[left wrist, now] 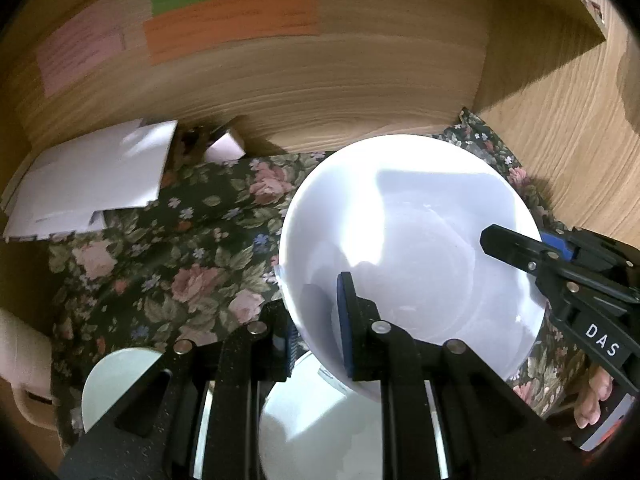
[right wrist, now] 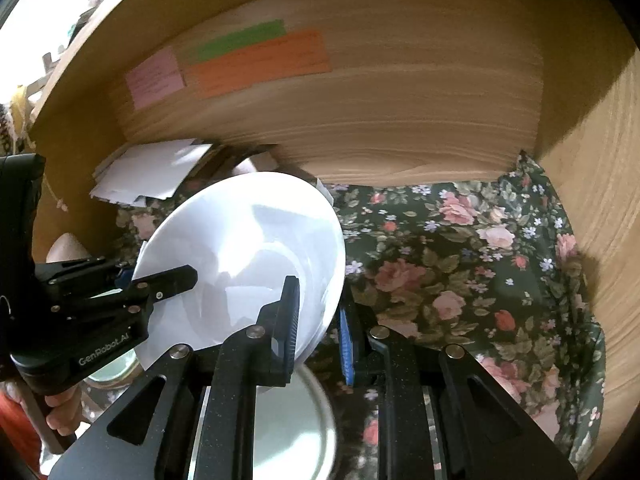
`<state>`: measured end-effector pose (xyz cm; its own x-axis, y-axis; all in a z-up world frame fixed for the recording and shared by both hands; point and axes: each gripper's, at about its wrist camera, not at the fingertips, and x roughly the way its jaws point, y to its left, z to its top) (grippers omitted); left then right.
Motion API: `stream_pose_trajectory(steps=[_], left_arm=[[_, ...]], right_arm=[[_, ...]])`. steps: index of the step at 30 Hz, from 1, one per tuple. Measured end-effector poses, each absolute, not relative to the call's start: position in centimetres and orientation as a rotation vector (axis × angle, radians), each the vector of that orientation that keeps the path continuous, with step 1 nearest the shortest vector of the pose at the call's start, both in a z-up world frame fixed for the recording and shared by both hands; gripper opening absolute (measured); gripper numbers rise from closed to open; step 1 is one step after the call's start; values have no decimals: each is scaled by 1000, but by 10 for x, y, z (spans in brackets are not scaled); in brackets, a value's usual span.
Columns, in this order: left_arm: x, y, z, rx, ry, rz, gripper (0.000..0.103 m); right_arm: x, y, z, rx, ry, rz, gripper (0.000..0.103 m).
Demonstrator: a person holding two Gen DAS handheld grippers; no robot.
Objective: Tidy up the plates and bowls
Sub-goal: 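Lift the spotted white bowl off the cloth with both grippers, then carry the spotted white bowl over the stack and lower it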
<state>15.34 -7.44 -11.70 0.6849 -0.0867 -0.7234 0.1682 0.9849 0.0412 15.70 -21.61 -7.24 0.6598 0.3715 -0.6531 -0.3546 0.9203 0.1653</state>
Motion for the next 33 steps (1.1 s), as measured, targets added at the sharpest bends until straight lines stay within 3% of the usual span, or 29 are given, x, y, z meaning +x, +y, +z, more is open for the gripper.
stream_pose_trajectory(steps=[33], left_arm=[[74,50,-120,-29,777,32,17]], right_arm=[[124,-101,-84,-48,747,620,16]])
